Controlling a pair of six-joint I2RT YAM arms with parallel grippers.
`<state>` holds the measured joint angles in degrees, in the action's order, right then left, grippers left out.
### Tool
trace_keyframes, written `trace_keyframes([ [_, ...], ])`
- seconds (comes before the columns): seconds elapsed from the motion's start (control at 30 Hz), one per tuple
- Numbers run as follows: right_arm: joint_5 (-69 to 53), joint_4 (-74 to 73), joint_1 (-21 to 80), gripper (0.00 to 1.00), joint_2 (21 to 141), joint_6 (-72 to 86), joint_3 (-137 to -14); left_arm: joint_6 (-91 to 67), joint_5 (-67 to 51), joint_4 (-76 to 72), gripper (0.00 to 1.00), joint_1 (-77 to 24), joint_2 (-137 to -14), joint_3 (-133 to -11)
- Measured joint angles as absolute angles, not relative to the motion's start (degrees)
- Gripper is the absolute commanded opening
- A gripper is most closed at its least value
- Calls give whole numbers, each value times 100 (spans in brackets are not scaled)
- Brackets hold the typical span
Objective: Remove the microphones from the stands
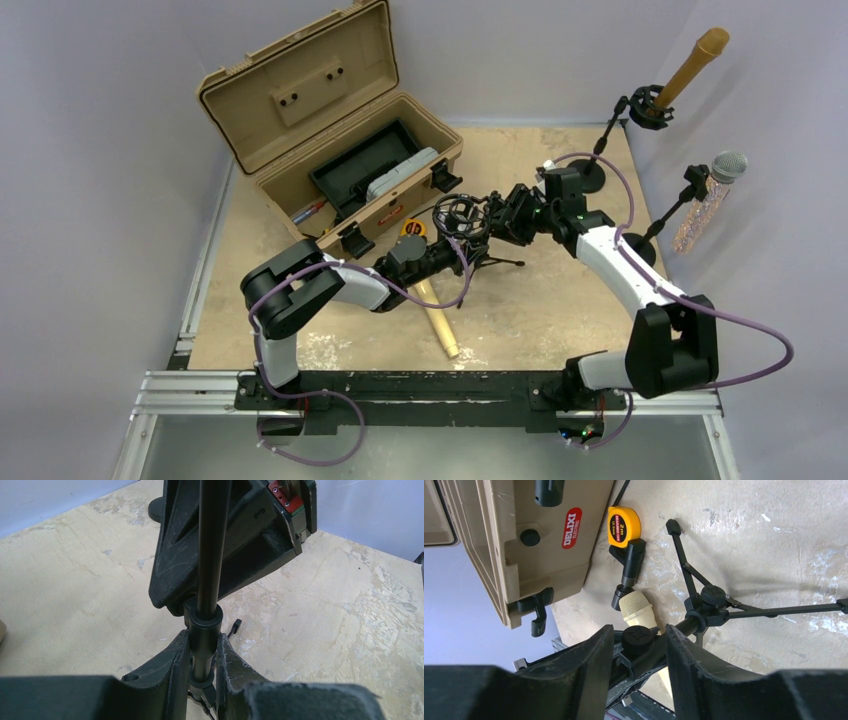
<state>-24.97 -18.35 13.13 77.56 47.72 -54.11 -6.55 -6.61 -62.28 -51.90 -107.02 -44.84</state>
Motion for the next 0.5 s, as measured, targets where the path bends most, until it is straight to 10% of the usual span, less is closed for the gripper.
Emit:
trace_keyframes([
  [0.5,-2635,-1656,1280,26,7430,4899,-5094,-685,-663,-6237,0,-5188,-10702,-4475],
])
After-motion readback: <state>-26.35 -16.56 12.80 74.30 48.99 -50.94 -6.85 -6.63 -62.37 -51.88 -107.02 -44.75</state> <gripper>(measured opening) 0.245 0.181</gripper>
